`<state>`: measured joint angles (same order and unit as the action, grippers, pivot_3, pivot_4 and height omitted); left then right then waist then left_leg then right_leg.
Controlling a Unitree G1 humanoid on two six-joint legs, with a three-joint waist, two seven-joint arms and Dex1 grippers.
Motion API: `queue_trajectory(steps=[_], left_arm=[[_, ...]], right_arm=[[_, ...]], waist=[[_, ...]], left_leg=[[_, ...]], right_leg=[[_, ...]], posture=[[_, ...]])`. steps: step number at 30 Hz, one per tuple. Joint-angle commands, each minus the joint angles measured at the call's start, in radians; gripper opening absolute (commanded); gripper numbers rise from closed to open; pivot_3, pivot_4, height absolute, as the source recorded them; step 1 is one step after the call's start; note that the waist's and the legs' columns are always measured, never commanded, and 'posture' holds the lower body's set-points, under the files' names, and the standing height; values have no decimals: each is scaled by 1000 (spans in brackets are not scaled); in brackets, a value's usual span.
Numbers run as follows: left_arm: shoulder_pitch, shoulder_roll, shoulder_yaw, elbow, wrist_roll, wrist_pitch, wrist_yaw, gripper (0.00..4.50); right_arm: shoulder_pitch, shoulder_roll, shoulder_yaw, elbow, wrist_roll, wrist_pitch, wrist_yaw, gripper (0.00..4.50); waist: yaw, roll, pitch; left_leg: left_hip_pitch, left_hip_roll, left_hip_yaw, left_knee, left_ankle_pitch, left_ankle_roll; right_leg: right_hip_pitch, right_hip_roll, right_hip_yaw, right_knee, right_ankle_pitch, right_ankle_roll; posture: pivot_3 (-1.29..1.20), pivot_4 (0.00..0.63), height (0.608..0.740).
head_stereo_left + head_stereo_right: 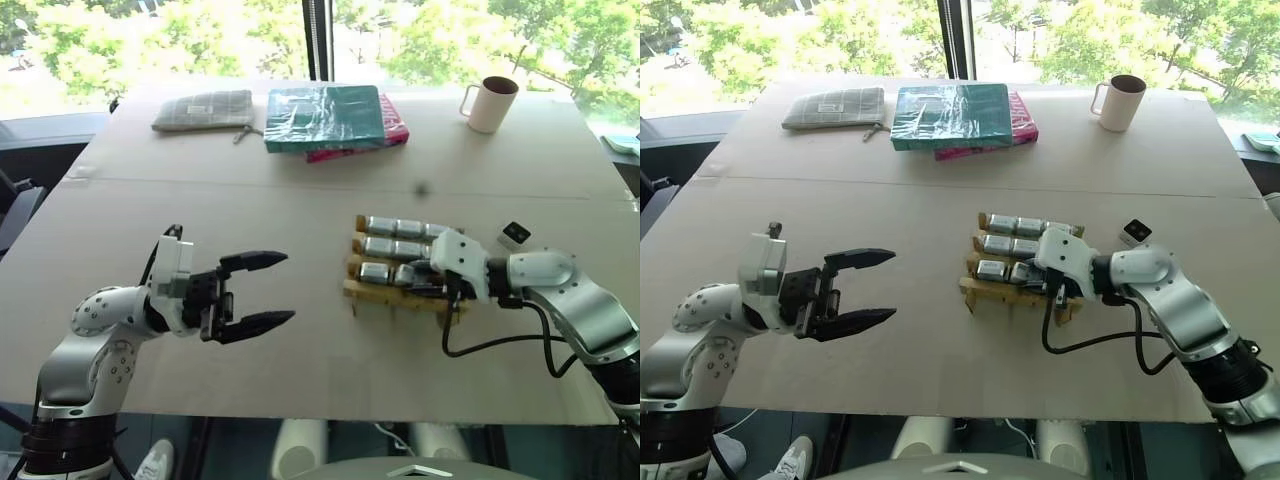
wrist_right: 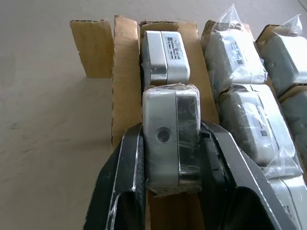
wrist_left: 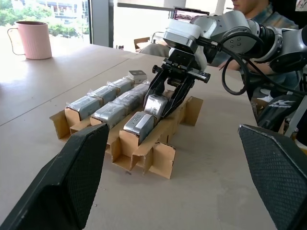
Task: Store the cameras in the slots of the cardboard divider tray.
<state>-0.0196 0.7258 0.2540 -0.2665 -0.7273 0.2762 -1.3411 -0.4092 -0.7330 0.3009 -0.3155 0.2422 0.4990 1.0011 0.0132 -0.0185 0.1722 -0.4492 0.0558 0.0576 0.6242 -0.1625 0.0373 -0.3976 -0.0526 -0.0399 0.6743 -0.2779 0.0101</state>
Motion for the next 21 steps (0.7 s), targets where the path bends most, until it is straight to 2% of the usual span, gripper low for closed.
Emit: queue_trajectory(steps=[1, 5, 10, 13, 16, 21], left_arm=[[-13, 15, 0, -18, -1, -12, -8, 4500], [-17, 15, 2, -22, -2, -10, -6, 4500], [-17, 7, -2, -31, -7, -8, 8, 4500], [-22, -1, -16, -34, -8, -6, 15, 4500], [-32, -8, -33, -31, -8, -5, 19, 4500], [-60, -8, -54, -16, -4, -5, 15, 4500]], right_arm=[[-20, 0, 13, 10, -16, -18, 30, 2645], [-13, 32, -116, -90, 49, -1, -45, 4446], [49, 31, -366, -277, 263, 225, -151, 4446], [115, 16, -504, -291, 302, 303, -223, 4446], [143, 3, -527, -200, 219, 295, -312, 4446], [120, -1, -466, 141, 78, 105, -330, 4446]], waist=[[0, 0, 0], [0, 0, 0], [2, 1, 2], [3, 0, 1], [-1, 0, 1], [-2, 0, 1]], left_leg=[[0, 0, 0, 0, 0, 0], [0, 0, 0, 0, 0, 0], [-1, 0, 0, 0, 0, 0], [-1, 0, -1, -1, 0, 0], [-1, 0, 0, -1, 0, 0], [1, 0, 2, -1, 0, 0]], right_leg=[[0, 0, 0, 0, 0, 0], [0, 0, 0, 0, 0, 0], [0, 0, 0, 0, 2, 4], [0, 0, 0, -2, 1, 2], [0, -1, 0, -2, 0, 0], [0, 0, 1, -1, 0, 0]], posture=[[0, 150, 740], [0, 150, 740], [0, 150, 740], [0, 150, 740], [0, 150, 740], [0, 150, 740]])
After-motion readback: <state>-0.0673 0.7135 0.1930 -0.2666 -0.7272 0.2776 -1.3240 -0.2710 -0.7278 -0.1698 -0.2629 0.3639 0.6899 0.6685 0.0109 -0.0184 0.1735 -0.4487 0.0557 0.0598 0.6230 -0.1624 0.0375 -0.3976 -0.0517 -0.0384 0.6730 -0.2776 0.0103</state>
